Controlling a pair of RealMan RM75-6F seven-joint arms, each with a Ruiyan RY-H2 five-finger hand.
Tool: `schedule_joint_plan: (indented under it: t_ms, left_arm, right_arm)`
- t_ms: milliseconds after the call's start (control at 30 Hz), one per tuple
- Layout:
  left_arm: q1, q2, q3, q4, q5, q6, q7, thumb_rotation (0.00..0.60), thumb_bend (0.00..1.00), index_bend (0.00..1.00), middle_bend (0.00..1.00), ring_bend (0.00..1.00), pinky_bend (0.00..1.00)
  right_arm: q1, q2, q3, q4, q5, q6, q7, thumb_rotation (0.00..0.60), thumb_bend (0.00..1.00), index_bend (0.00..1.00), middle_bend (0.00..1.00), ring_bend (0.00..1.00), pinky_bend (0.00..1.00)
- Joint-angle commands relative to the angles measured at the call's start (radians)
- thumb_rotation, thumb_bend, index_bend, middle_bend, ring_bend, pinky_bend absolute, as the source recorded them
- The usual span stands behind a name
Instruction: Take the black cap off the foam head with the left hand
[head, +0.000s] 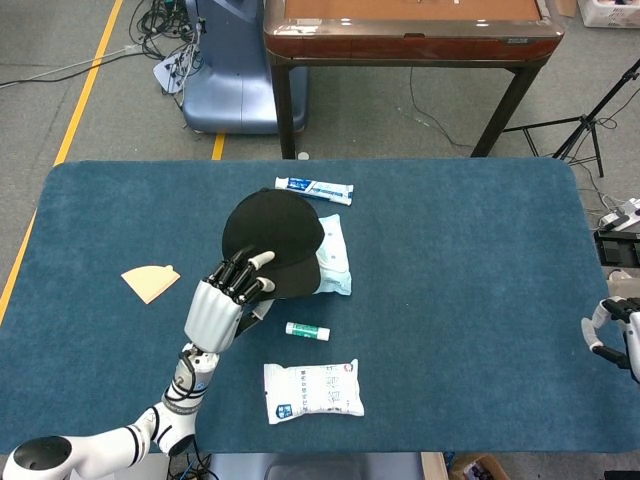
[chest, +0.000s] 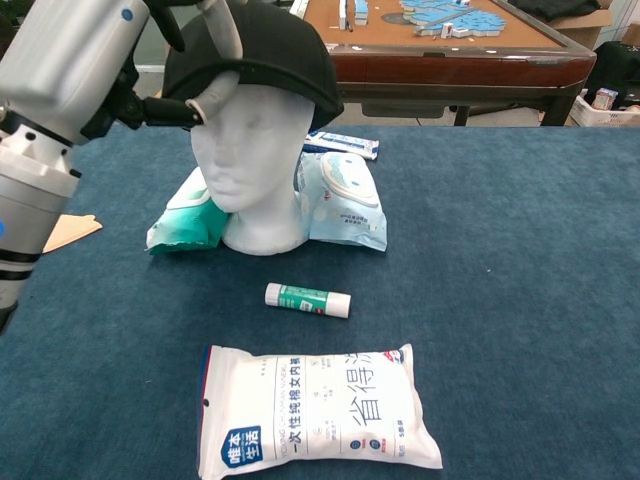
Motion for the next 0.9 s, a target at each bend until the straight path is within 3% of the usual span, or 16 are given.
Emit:
schedule_joint_plan:
  t_ms: [33,533,900]
  left_arm:
    - [-0.009,0.010,-0.011,-0.007,-0.003,-0.009,0.008,0.600,0.36,0.59,0.28,0.18,0.43]
    - [-0.043,0.050,-0.051,0.005,-0.024,-0.033,0.023,0.600,0.36,0.59,0.28,0.18,0.43]
    - [-0.041,0.098,-0.057,-0.069,-0.020,-0.018,0.051,0.600,0.36,0.59,0.28,0.18,0.43]
  right_arm:
    - [0.001,0.000,0.000,0.000,-0.001,0.000,0.000,0.600,0.44,0.75,0.60,0.51,0.56]
    - [0.002,-0.002,0.000,0.001,-0.001,-0.001,0.004,0.600,0.44,0.75,0.60,0.51,0.56]
    - [0.009,-0.003,-0.001,-0.007,-0.007,-0.005,-0.005,0.600,0.44,0.75,0.60,0.51,0.56]
